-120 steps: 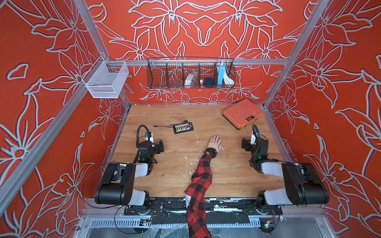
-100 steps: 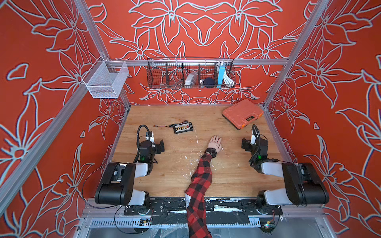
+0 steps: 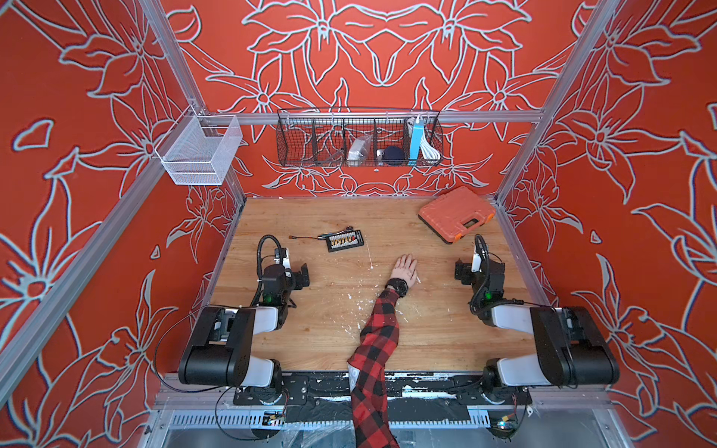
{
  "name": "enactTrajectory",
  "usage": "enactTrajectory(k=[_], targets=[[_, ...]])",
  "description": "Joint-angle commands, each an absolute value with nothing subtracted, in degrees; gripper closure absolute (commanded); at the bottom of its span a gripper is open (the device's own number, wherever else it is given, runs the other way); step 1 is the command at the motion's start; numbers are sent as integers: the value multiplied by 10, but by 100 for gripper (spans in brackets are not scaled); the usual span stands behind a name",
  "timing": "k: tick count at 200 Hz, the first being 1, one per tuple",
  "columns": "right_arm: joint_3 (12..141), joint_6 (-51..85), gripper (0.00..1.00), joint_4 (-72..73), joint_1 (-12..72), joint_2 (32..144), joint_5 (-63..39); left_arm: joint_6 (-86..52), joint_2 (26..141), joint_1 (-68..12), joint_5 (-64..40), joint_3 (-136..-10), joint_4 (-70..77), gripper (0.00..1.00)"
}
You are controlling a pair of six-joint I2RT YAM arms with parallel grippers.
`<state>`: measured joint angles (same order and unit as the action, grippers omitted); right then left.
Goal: Take off the watch
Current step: Adjust the hand at the center of the board.
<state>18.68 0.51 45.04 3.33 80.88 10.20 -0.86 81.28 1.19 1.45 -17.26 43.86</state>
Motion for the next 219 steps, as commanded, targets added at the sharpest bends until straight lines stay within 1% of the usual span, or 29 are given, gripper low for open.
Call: enactTrajectory(k=[1, 26, 33, 34, 51, 72, 93, 122, 145, 164, 178, 191, 219], targets=[[184, 6, 2, 459, 32, 809, 107, -4, 808, 18, 5, -185, 436, 2], [183, 6, 2, 463, 35, 791, 122, 1, 800, 10, 21, -189, 423, 2], [197, 8, 2, 406, 35, 758, 129, 6, 792, 1, 34, -190, 414, 2], [204, 11, 2, 381, 35, 748, 134, 7, 790, 0, 36, -190, 414, 2], [232, 15, 2, 295, 36, 693, 151, 4, 765, -12, 79, -182, 411, 2], [255, 53, 2, 223, 38, 644, 157, 0, 719, -53, 158, -233, 281, 2], [279, 84, 5, 154, 43, 621, 139, -17, 715, -90, 209, -294, 177, 2], [306, 127, 12, 72, 45, 595, 76, -58, 718, -127, 225, -369, 57, 2], [326, 166, 18, 26, 48, 580, 18, -88, 711, -173, 212, -393, 22, 3], [338, 185, 23, 2, 52, 577, -40, -105, 729, -222, 179, -450, -42, 5], [351, 184, 24, -25, 58, 578, -58, -109, 755, -267, 162, -502, -100, 6], [358, 186, 25, -46, 60, 577, -70, -103, 782, -316, 170, -552, -146, 6], [354, 200, 25, -45, 61, 569, -80, -113, 846, -392, 168, -656, -235, 6]])
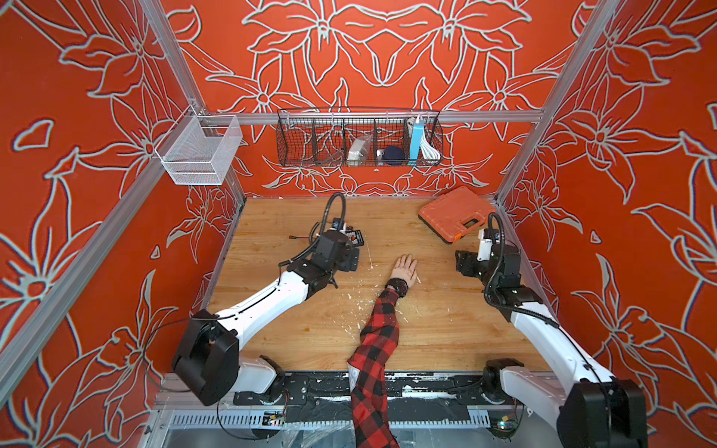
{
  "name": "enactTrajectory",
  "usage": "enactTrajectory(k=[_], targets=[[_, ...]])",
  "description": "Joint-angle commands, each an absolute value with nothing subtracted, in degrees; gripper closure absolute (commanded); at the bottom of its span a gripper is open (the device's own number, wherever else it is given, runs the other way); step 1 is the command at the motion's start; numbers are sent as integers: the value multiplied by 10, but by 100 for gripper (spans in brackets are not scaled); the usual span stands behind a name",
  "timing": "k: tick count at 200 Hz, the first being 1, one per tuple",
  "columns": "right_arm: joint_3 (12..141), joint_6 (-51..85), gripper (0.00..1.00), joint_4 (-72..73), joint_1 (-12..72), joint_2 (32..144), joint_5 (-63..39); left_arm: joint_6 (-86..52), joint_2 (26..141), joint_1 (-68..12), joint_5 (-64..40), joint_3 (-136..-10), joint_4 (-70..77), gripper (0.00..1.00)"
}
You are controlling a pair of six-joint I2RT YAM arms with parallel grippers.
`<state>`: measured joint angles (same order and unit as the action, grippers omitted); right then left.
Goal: Take off the watch
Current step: Adjust the hand at the center of the board.
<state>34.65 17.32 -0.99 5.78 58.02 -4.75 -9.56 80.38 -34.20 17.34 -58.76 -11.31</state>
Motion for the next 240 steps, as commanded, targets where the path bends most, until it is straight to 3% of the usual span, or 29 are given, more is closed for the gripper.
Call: enactTrajectory(k=[1, 60, 156, 206, 240], targets=[[353, 201, 25, -46, 62, 569, -79, -113, 848, -396, 168, -660, -238, 6], [345, 217, 23, -58, 62, 563, -45, -140, 980, -493, 142, -787, -346, 6], [342, 215, 22, -53, 61, 568, -52, -198, 1056, -518, 26, -747, -312, 8], [339, 214, 22, -45, 62, 569, -56, -197, 1081, -519, 27, -729, -289, 17], [329, 210, 22, -35, 61, 566, -57, -192, 1092, -518, 33, -721, -277, 30]])
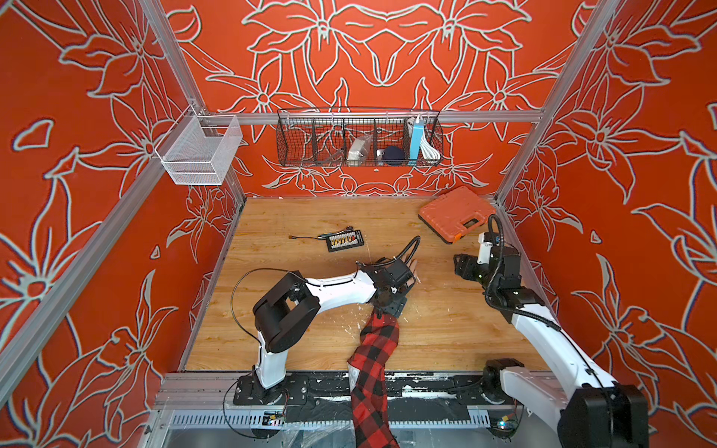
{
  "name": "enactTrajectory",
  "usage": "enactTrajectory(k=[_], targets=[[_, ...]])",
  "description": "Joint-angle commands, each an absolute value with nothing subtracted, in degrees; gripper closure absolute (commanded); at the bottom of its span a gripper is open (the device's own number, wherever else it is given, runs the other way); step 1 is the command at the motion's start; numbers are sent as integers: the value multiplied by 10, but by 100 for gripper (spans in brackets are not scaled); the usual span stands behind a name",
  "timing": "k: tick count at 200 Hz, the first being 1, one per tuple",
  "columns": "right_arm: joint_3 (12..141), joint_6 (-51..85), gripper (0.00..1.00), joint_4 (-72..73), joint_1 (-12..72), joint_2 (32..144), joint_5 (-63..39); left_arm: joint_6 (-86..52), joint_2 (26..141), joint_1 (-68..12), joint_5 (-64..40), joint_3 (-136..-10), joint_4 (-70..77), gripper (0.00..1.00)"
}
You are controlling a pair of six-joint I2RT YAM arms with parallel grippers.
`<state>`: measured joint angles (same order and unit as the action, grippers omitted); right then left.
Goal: Take off the watch
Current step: Adjust the hand at the center of the board.
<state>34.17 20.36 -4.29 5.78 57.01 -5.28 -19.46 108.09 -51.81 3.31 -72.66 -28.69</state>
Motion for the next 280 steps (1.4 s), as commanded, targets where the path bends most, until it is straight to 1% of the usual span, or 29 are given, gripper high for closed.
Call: enactTrajectory(k=[1, 29, 64, 83, 94, 101, 133, 172, 214, 231, 258, 280], targets=[[329, 210, 22, -35, 61, 566, -57, -192, 1092, -518, 33, -721, -277, 30], [329, 207, 22, -38, 62, 563, -57, -185, 1092, -517, 30, -718, -271, 45], [335, 206, 22, -45, 62, 561, -64, -180, 1070, -509, 14, -715, -256, 59], [342, 209, 23, -51, 62, 562, -75, -178, 1043, -499, -12, -701, -230, 63], [343, 210, 23, -51, 62, 561, -88, -175, 1025, -491, -40, -690, -207, 70], [341, 210, 23, -44, 61, 561, -103, -176, 1014, -486, -56, -684, -195, 72], [338, 232, 23, -17, 62, 562, -181, -195, 968, -462, -126, -647, -131, 74], [346, 251, 23, -3, 61, 565, -251, -233, 924, -424, -216, -601, -52, 81], [341, 295, 23, 36, 62, 572, -341, -261, 904, -399, -312, -580, 15, 83], [336, 306, 23, 58, 61, 566, -376, -289, 901, -388, -358, -567, 65, 84], [331, 330, 19, 91, 62, 556, -401, -339, 893, -370, -416, -544, 145, 85], [342, 353, 19, 84, 62, 566, -404, -363, 896, -362, -454, -540, 183, 85]])
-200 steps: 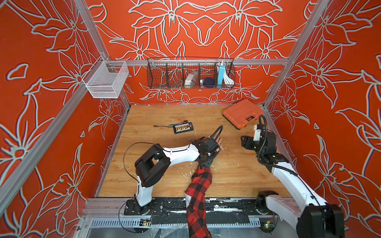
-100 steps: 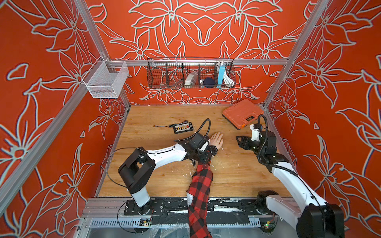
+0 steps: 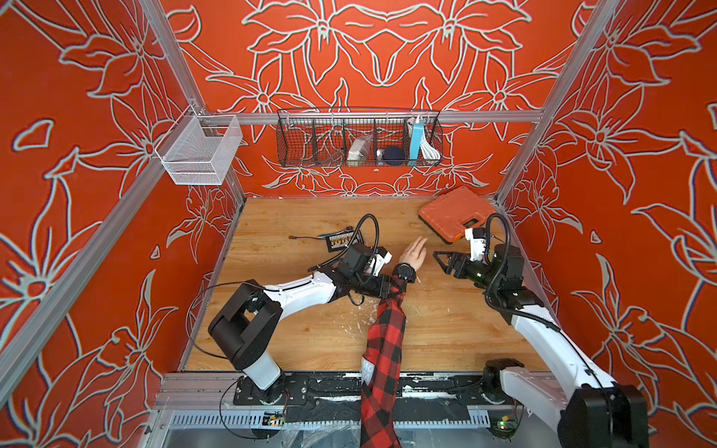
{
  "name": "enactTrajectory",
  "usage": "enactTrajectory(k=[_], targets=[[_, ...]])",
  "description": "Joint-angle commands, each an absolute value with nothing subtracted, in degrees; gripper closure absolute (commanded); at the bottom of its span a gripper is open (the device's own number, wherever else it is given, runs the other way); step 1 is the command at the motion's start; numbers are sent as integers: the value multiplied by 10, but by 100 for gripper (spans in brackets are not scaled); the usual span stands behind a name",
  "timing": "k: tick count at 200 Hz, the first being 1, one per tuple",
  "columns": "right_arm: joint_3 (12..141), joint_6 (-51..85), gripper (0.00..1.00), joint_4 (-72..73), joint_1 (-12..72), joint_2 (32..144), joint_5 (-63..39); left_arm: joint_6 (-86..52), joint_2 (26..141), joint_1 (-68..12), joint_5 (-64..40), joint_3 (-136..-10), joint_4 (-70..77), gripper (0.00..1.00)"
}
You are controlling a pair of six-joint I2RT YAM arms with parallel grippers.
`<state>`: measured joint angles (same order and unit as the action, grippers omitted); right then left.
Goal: Take off the watch
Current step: Adjust the hand at the center of the board.
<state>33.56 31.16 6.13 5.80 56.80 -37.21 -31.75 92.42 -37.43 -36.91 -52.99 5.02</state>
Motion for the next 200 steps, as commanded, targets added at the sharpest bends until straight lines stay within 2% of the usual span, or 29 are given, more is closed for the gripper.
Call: enactTrajectory(k=[1, 62, 94, 127, 158, 200], targets=[[342, 354, 19, 84, 62, 567, -404, -364, 896, -362, -455, -540, 184, 85], [352, 401, 18, 98, 94, 596, -428, -422, 918, -359, -498, -530, 275, 86], [341, 408, 10, 156, 124, 594, -459, -478, 941, -355, -528, -526, 352, 85], [346, 411, 3, 146, 157, 585, -433, -492, 949, -355, -539, -530, 372, 86], [365, 429, 2, 118, 188, 607, -395, -497, 952, -355, -541, -533, 380, 86], [397, 447, 10, 60, 224, 635, -344, -493, 954, -356, -538, -539, 376, 86]])
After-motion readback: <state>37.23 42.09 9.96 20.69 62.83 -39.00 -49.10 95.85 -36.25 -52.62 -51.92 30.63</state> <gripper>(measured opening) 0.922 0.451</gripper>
